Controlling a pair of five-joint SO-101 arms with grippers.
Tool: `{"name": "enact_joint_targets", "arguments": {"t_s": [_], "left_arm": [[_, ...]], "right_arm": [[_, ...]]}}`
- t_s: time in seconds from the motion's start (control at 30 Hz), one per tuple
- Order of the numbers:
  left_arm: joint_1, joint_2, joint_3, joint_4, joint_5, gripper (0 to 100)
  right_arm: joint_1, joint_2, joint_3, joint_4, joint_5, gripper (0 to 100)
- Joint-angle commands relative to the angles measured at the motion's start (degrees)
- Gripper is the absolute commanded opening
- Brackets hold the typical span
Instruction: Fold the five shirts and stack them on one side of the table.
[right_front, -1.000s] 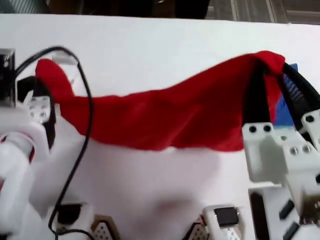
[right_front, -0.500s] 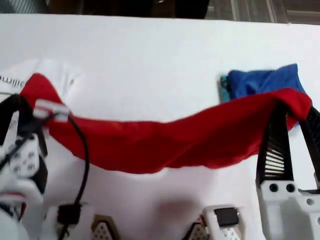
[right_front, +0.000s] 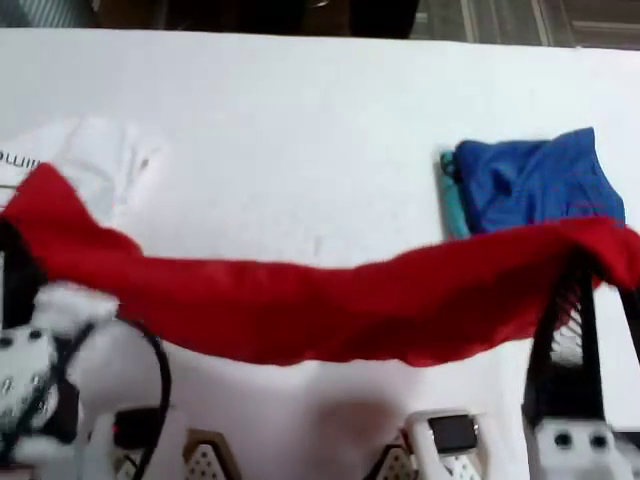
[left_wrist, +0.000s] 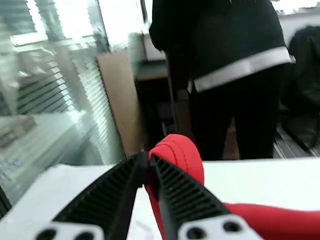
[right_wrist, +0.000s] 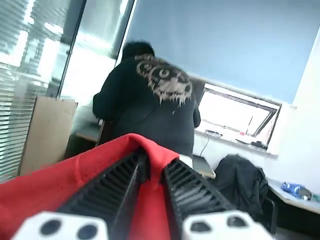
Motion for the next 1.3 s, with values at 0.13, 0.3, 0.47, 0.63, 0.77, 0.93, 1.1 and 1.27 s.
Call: {"name": "enact_joint_targets", "arguments": {"t_s": [0.13, 0.3, 0.47, 0.63, 0.77, 0.93, 1.1, 1.27], "left_arm": [[-2.2, 0.35, -3.03, -1.05, 0.26, 3], [-2.2, 0.0, -3.03, -0.97, 0.26, 3], [-1.93, 1.93, 2.07, -0.97, 0.53, 3], [-2.11, 2.81, 13.32, -2.81, 0.62, 3], [-2.2, 0.09, 16.75, -3.16, 0.62, 3], [-2.2, -2.46, 21.05, -5.8, 0.44, 3], [-1.93, -2.55, 31.6, -15.03, 0.53, 3], [-1.85, -2.46, 45.67, -28.92, 0.53, 3]], "right_arm": [[0.13, -0.75, -0.7, 0.04, -0.53, 2.0], [0.13, -0.75, -0.79, -0.04, -0.53, 2.0], [0.13, 2.42, 3.16, -1.71, -0.53, 2.0], [0.04, 6.55, 6.86, -5.41, -0.53, 2.0], [0.04, 6.55, 6.86, -5.93, -0.53, 2.0], [0.04, 7.16, 7.47, -6.2, -0.26, 2.0], [0.04, 10.33, 14.59, -10.07, -0.09, 2.1], [0.04, 13.32, 23.47, -16.31, -0.09, 2.1]]}}
